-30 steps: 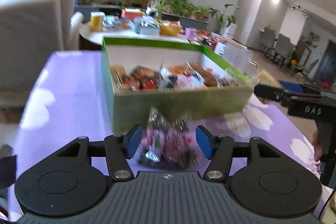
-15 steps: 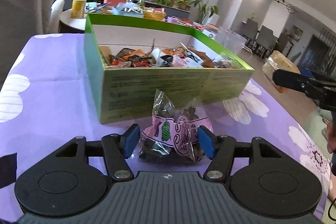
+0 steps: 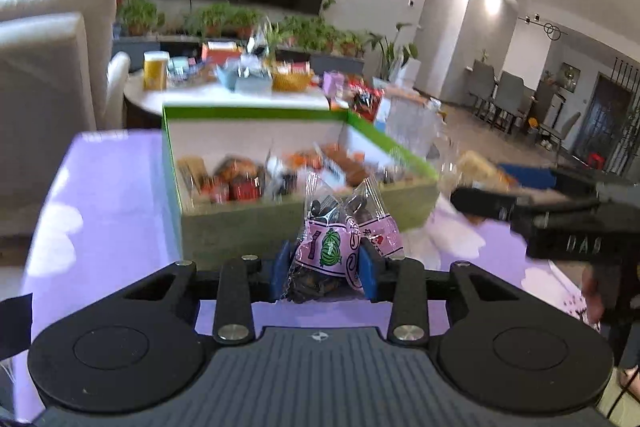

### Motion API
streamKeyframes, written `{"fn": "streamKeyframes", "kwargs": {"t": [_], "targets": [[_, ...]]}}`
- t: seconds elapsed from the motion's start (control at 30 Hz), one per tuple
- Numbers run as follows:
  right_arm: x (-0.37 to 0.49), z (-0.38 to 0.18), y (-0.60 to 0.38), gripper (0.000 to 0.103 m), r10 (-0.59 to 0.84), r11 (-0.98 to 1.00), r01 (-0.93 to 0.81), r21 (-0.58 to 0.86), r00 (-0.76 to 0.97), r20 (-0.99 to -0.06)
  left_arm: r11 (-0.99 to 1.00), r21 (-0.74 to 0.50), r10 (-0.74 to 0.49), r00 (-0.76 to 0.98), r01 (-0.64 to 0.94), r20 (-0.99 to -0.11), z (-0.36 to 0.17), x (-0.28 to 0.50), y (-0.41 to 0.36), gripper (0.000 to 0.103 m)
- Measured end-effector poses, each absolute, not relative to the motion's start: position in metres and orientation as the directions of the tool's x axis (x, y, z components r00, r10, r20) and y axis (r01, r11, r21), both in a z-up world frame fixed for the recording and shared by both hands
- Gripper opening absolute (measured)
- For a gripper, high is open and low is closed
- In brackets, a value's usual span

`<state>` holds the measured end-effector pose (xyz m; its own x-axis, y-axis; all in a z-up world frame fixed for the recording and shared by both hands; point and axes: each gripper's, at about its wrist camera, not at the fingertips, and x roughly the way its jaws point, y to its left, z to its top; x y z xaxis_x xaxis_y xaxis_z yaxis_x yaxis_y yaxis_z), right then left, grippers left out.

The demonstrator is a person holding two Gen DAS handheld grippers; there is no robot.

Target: Organize snacks

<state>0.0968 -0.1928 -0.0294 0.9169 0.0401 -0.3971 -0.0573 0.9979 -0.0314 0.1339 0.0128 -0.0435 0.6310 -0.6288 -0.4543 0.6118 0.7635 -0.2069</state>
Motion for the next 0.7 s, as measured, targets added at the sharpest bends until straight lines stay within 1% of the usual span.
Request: {"fn": "streamKeyframes", "kwargs": {"t": [0.1,0.23,0.53,0.7], "targets": [[0.094,-0.026,-0.191,0.047,0.043,0.998,-0.061,-0.035,0.923,-0.381,0.779,-0.193,-0.614,0.665,0.596,-0.426,-0.030,0.134,0.010,0.033],[0.096,-0.022,-0.191,0.047,0.044,0.998,-0.060,-0.032,0.929,-0.368,0.798,-0.192,-0.594,0.690,0.572,-0.414,-0.023,0.143,0.006,0.034],[0.126,-0.016,-0.199,0.047,0.024,0.997,-0.046,-0.055,0.942,-0.336,0.816,-0.194,-0.569,0.700,0.544,-0.431,-0.025,0.173,-0.011,0.034],[0.154,-0.020,-0.204,0.047,0.022,0.999,-0.038,-0.038,0.940,-0.340,0.826,-0.183,-0.554,0.710,0.532,-0.434,-0.025,0.195,-0.020,0.034]]}}
